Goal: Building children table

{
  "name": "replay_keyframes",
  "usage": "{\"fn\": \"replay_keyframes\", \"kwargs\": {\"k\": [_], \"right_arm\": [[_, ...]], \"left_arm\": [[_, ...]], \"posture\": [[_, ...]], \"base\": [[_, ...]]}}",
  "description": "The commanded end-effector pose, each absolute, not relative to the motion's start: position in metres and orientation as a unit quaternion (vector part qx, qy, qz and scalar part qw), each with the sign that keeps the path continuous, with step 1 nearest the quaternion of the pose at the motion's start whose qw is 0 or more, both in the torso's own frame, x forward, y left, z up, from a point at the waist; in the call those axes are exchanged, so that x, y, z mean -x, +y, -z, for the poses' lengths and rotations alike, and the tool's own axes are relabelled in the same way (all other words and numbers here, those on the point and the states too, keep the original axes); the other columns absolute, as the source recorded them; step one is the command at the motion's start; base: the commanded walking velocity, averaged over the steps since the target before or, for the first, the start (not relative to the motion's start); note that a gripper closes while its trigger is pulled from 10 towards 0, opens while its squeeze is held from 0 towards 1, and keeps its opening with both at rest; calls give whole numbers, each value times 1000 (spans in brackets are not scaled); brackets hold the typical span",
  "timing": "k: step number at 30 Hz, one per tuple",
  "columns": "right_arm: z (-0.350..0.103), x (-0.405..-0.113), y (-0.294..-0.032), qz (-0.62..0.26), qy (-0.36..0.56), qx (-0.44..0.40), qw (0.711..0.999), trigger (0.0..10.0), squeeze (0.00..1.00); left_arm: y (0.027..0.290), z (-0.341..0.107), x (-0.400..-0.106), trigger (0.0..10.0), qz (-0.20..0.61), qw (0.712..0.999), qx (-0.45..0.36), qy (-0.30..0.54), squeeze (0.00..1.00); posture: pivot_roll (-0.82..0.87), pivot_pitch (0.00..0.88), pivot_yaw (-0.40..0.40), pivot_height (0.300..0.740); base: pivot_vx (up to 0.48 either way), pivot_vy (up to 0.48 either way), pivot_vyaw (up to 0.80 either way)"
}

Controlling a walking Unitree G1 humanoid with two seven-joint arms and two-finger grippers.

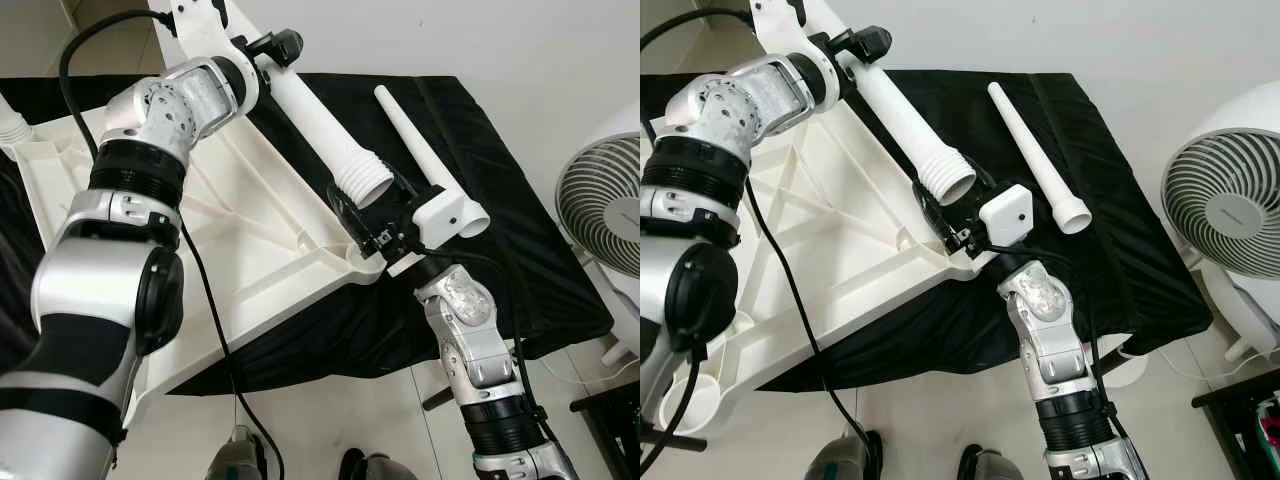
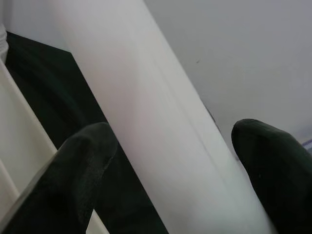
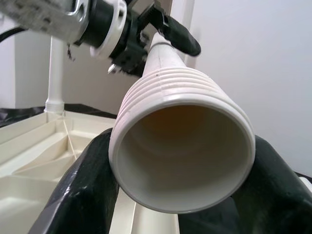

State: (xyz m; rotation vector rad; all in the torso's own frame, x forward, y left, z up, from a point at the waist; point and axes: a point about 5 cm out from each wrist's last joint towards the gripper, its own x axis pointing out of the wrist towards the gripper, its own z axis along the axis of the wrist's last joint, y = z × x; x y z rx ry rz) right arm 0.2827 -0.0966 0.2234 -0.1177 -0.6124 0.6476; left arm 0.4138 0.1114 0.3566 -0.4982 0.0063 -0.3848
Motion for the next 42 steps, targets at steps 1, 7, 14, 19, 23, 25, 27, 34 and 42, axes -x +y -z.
{"fn": "replay_keyframes", "kwargs": {"k": [1, 7, 14, 19, 23, 25, 27, 34, 42], "right_arm": [[-225, -276, -89, -341, -302, 72, 887, 10000, 0], [-220, -276, -91, -343, -284, 71, 893, 10000, 0], [-220, -278, -93, -337, -279, 72, 897, 10000, 318], [-221, -280, -93, -337, -277, 67, 897, 10000, 1000], [-222, -281, -94, -335, -276, 64, 898, 10000, 1000], [-223, -281, -94, -332, -269, 57, 902, 10000, 1000], [-226, -282, -95, -328, -256, 31, 909, 10000, 0], [-231, -285, -97, -329, -233, -1, 915, 10000, 0], [-247, -298, -97, -311, -201, -33, 928, 10000, 0]], "left_arm": [[96, -377, -402, 4235, 384, 892, 233, -63, 0], [92, -388, -397, 0, 404, 872, 267, -70, 0], [83, -395, -390, 0, 443, 848, 285, -62, 0], [77, -394, -386, 0, 461, 836, 293, -52, 0], [75, -392, -385, 0, 465, 834, 294, -46, 0], [76, -394, -384, 0, 470, 832, 289, -56, 0], [77, -397, -380, 0, 471, 834, 279, -69, 0], [73, -400, -370, 10000, 495, 826, 252, -97, 0], [58, -389, -351, 10000, 499, 830, 193, -153, 0]], "posture": [[71, 109, 17, 740], [72, 117, 12, 740], [76, 120, 7, 740], [79, 120, 5, 740], [80, 120, 1, 740], [80, 121, -7, 740], [77, 120, -8, 740], [75, 120, -13, 740], [77, 128, -17, 740]], "base": [[0, 0, 0], [0, 0, 0], [0, 0, 0], [0, 0, 0], [0, 0, 0], [0, 0, 0], [0, 0, 0], [0, 0, 0], [0, 0, 0]]}}
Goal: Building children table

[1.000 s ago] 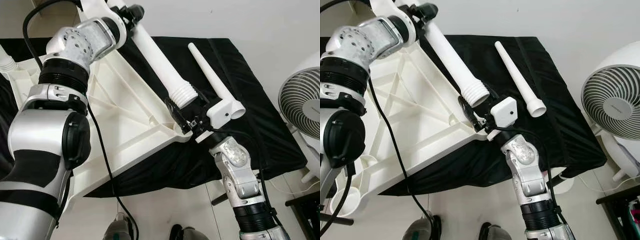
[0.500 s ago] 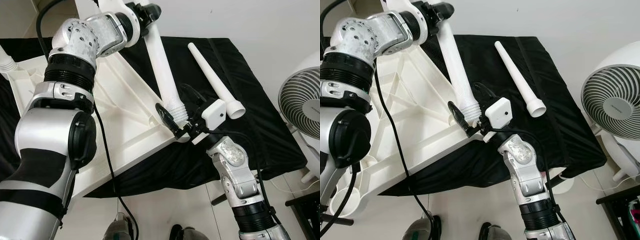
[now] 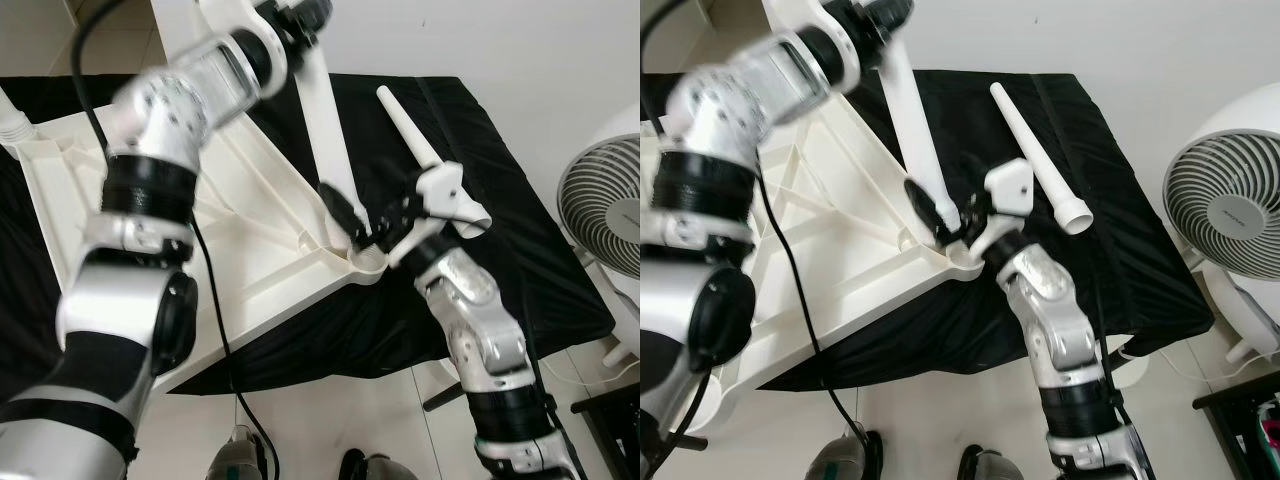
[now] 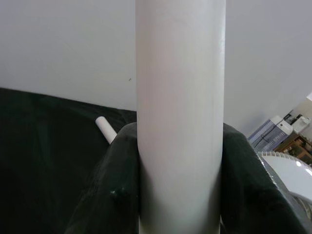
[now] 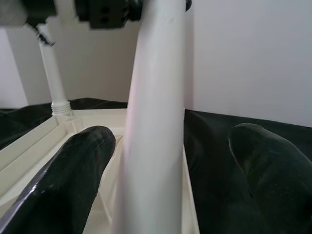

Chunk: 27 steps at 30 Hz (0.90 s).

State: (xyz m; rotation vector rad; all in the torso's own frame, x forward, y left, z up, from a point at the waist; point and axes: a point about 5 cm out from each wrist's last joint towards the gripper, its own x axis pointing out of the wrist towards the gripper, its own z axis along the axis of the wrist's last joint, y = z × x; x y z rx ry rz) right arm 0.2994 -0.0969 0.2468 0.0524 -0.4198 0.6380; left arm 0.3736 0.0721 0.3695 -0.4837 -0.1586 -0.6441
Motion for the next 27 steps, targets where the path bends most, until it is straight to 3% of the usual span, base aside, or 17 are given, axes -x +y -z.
{"fn": "replay_keyframes", "kwargs": {"k": [1, 17, 27], "right_arm": [[-248, -300, -96, -312, -196, -41, 929, 10000, 0], [-265, -332, -88, -316, -85, -29, 944, 10000, 0], [-267, -332, -90, -330, -32, 8, 943, 10000, 0]], "left_arm": [[55, -387, -348, 10000, 498, 832, 188, -158, 0], [30, -379, -314, 10000, 505, 826, 121, -222, 0], [28, -375, -309, 10000, 497, 830, 67, -246, 0]], "posture": [[78, 132, -19, 740], [91, 149, -36, 740], [84, 156, -45, 740]], "base": [[0, 0, 0], [0, 0, 0], [0, 0, 0]]}}
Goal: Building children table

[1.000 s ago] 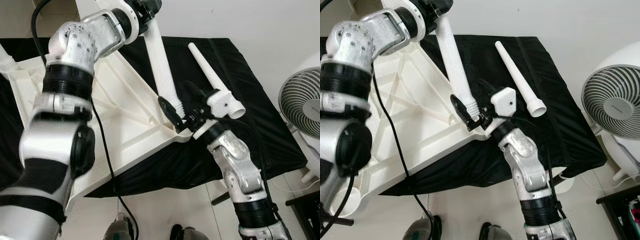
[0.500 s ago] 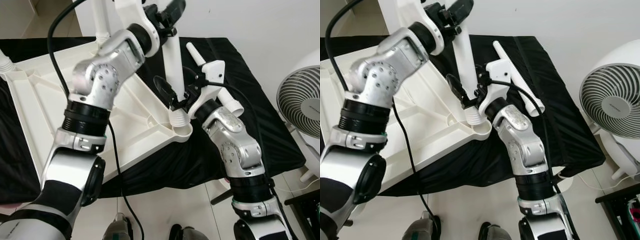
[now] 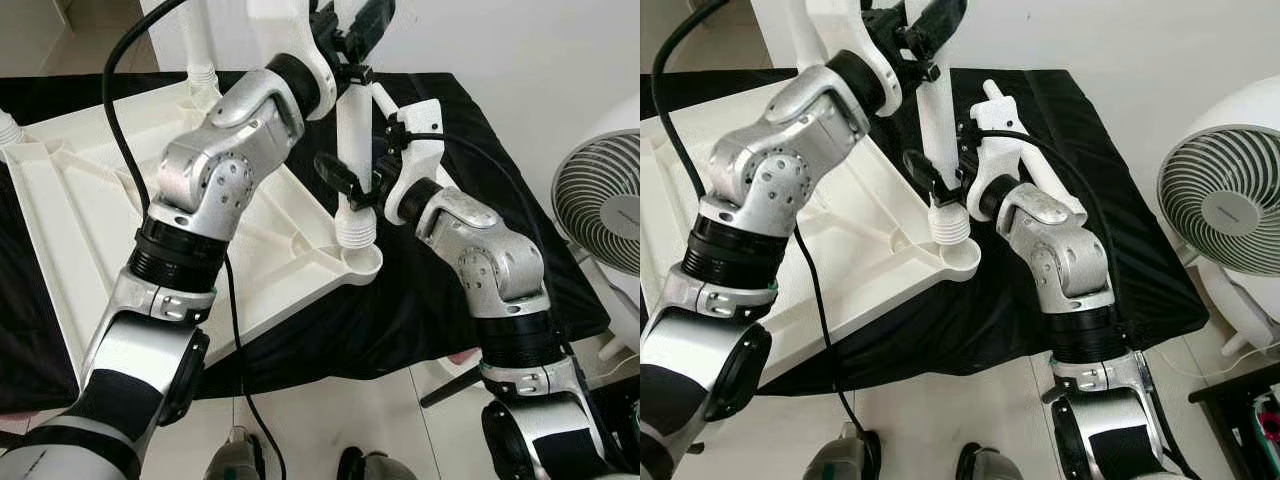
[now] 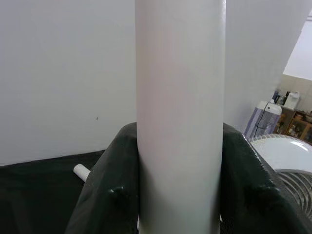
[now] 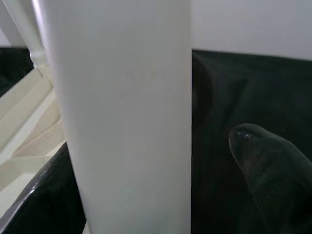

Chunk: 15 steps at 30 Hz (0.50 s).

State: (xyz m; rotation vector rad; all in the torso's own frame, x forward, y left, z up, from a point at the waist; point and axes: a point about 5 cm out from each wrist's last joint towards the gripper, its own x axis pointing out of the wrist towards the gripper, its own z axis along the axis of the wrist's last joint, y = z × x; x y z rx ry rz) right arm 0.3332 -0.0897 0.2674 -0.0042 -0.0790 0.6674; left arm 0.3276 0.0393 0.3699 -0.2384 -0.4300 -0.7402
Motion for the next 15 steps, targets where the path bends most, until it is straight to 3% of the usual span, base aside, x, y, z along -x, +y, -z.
{"fn": "replay_keyframes", "kwargs": {"k": [1, 12, 13, 15], "right_arm": [[-265, -331, -90, -337, -22, 15, 941, 10000, 0], [-269, -327, -81, -372, -11, 43, 927, 10000, 0], [-270, -326, -80, -374, -11, 44, 926, 7882, 0], [-270, -326, -80, -375, -10, 44, 926, 7529, 0]], "left_arm": [[27, -374, -308, 10000, 498, 829, 65, -247, 0], [21, -370, -303, 10000, 504, 823, 56, -256, 0], [21, -370, -303, 10000, 505, 822, 56, -256, 0], [21, -370, -303, 10000, 505, 822, 56, -256, 0]], "posture": [[83, 156, -45, 740], [82, 151, -46, 740], [82, 151, -46, 740], [82, 151, -46, 740]], "base": [[0, 0, 0], [0, 0, 0], [0, 0, 0], [0, 0, 0]]}}
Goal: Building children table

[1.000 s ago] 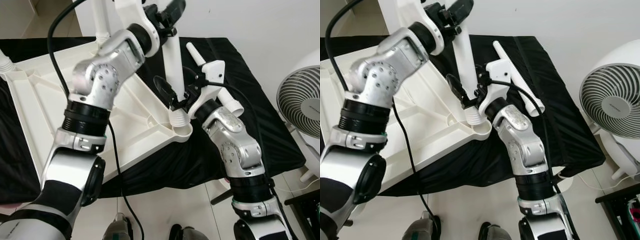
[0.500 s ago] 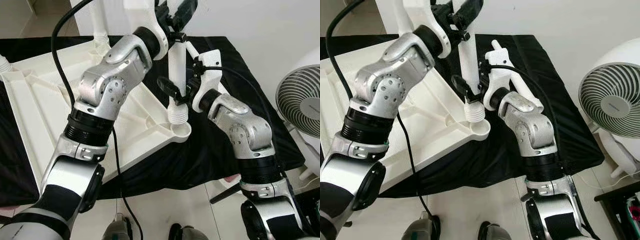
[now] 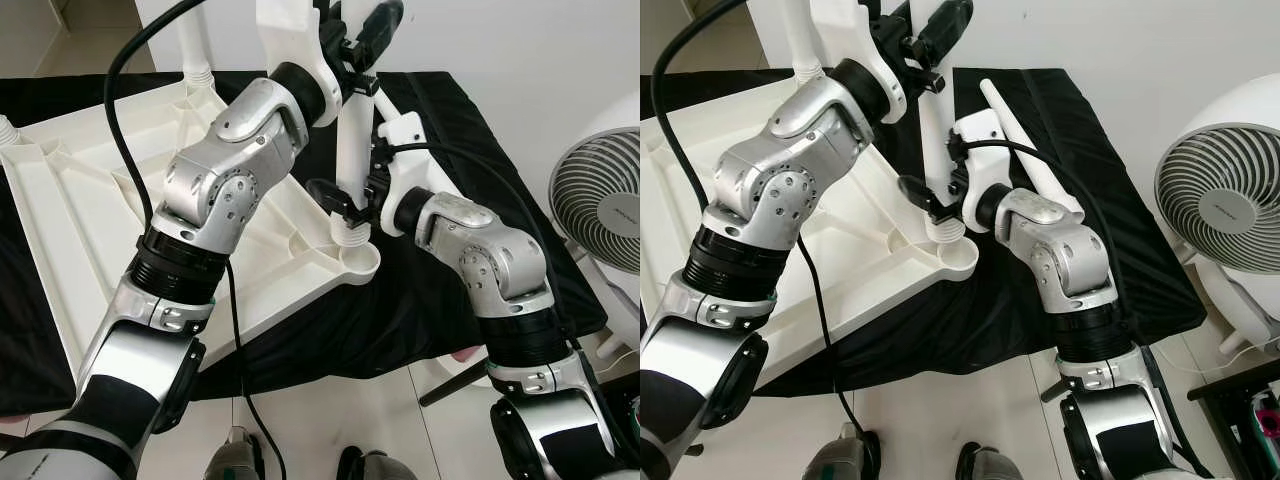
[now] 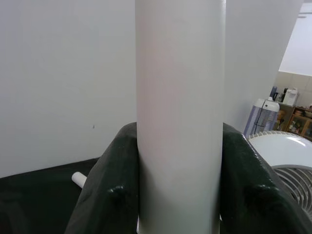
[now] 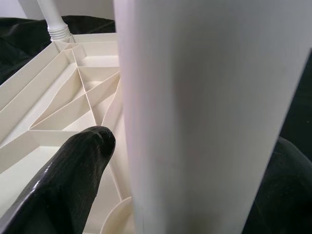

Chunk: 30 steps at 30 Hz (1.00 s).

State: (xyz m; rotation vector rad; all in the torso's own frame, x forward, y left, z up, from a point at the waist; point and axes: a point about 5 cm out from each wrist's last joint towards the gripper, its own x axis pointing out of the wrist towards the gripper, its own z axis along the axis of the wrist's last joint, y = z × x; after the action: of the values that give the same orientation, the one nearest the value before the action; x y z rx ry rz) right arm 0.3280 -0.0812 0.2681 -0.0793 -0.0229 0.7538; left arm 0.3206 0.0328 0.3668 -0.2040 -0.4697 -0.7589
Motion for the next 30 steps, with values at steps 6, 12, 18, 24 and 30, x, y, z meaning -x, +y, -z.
{"fn": "replay_keyframes", "kwargs": {"k": [6, 12, 18, 24, 30], "right_arm": [[-272, -325, -79, -378, -15, 53, 924, 3098, 0], [-274, -324, -80, -377, -18, 58, 924, 0, 0], [-271, -324, -82, -377, -13, 58, 924, 0, 0], [-266, -326, -86, -350, -16, 63, 934, 3333, 0], [-260, -329, -89, -329, -17, 62, 942, 10000, 0]], "left_arm": [[21, -369, -304, 10000, 507, 821, 57, -257, 0], [19, -371, -310, 10000, 504, 824, 49, -253, 0], [15, -373, -315, 10000, 501, 829, 41, -244, 0], [15, -370, -317, 10000, 505, 830, 75, -224, 1000], [16, -370, -317, 10000, 507, 828, 78, -227, 1000]], "posture": [[81, 150, -50, 740], [80, 144, -51, 740], [81, 135, -51, 740], [87, 127, -50, 740], [87, 122, -47, 740]], "base": [[0, 0, 0], [0, 0, 0], [0, 0, 0], [0, 0, 0], [0, 0, 0]]}}
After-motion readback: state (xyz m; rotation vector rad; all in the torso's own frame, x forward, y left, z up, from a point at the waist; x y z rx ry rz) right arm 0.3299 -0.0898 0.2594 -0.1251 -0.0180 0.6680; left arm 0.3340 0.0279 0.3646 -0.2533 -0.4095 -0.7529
